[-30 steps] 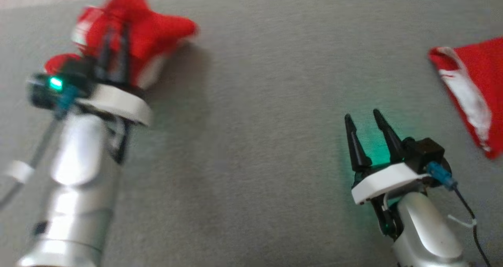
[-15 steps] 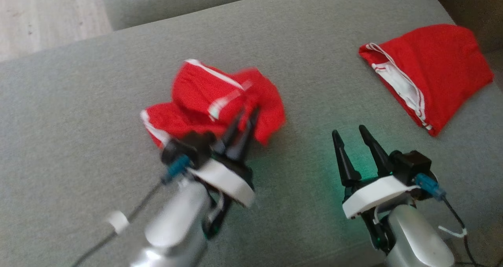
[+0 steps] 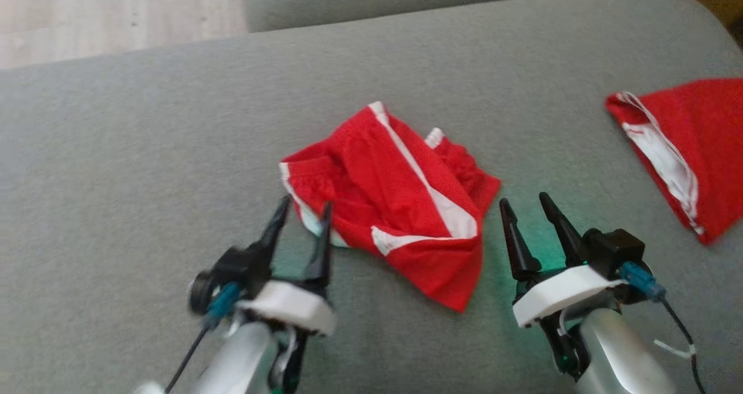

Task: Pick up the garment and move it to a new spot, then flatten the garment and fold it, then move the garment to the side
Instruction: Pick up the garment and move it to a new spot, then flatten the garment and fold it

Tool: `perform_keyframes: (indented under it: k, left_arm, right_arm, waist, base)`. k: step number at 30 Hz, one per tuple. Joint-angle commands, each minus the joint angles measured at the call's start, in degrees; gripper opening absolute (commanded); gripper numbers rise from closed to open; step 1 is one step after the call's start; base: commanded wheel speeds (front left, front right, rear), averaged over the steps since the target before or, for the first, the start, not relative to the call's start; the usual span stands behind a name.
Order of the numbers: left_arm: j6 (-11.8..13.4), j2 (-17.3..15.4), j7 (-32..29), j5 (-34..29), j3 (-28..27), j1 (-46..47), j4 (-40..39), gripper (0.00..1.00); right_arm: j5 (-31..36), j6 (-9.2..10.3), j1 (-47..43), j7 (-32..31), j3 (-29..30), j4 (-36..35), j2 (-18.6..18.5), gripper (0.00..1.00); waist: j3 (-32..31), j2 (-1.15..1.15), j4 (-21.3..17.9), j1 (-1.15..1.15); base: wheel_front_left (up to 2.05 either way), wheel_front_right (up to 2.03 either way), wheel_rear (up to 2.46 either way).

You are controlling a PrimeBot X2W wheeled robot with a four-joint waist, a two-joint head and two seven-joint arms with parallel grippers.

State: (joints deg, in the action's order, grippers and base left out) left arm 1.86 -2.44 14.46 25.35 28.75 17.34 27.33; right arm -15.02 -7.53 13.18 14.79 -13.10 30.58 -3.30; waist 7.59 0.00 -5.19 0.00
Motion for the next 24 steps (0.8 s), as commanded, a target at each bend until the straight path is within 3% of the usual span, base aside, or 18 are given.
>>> perform_keyframes:
  k: [1,6,11,19,24]
  left_arm:
    - [0.32,-0.44,0.53,-0.7,-2.71,0.02,-1.98,1.0]
    - [-0.24,-0.44,0.53,-4.87,-11.67,-7.08,-4.82,1.0]
    - [-1.66,-0.44,0.53,-7.1,-16.59,-13.39,-7.02,1.0]
    - [-2.91,-0.44,0.53,-7.94,-17.32,-16.86,-7.71,1.0]
    - [-3.17,-0.44,0.53,-7.37,-15.48,-16.32,-7.15,1.0]
  right_arm:
    - [0.4,0.04,-0.14,0.21,-0.85,-1.38,0.42,1.0]
    - [0.38,0.04,-1.34,0.21,0.0,-1.03,0.42,1.0]
    - [0.08,0.04,-2.74,0.21,-0.08,-0.87,0.42,1.0]
    - [0.69,0.04,-3.09,0.21,-1.27,-1.48,0.42,1.0]
    - [1.92,0.04,-1.85,0.21,-7.49,-3.45,0.42,1.0]
  waist:
    - [-0.94,0.0,1.63,0.0]
    - [-2.66,0.0,4.1,0.0]
    - [-4.02,0.0,5.34,0.0]
    - [-4.85,0.0,6.01,0.0]
    - [-4.72,0.0,7.06,0.0]
  base:
    - [0.0,0.0,0.0]
    - [0.0,0.0,0.0]
    - [0.0,0.0,0.0]
    - [0.0,0.0,0.0]
    - [0.0,0.0,0.0]
